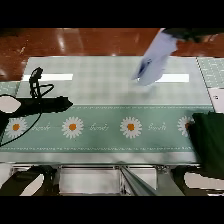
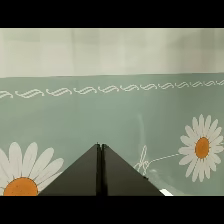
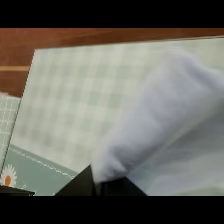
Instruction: Fold the shirts.
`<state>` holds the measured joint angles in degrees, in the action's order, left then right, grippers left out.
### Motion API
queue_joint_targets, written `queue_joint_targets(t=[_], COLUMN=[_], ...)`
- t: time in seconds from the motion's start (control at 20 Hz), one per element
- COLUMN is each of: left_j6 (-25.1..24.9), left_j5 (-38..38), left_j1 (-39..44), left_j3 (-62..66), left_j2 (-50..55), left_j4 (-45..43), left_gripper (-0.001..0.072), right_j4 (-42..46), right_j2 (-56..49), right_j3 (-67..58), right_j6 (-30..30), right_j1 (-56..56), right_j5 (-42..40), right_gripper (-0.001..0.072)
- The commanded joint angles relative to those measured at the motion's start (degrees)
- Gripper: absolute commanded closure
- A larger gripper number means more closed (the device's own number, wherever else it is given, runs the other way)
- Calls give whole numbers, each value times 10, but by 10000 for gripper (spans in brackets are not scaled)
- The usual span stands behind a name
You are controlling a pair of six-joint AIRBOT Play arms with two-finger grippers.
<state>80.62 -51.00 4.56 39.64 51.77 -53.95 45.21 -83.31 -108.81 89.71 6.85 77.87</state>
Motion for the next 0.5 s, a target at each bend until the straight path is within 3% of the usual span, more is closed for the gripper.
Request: queue_joint_targets(t=[0.0,0.25,0.45], left_j6=[0,0,0], left_j5=[0,21,39], left_j1=[1,1,1], left_j3=[0,0,0], left_j2=[0,0,0], left_j4=[0,0,0], left_gripper=[691,691,691], right_j4=[50,186,300], right_j2=[43,127,215], right_j3=[-36,-5,110], right_j6=[54,74,69], right_j1=[113,251,345], right_j5=[95,226,286], right_gripper=[694,694,694])
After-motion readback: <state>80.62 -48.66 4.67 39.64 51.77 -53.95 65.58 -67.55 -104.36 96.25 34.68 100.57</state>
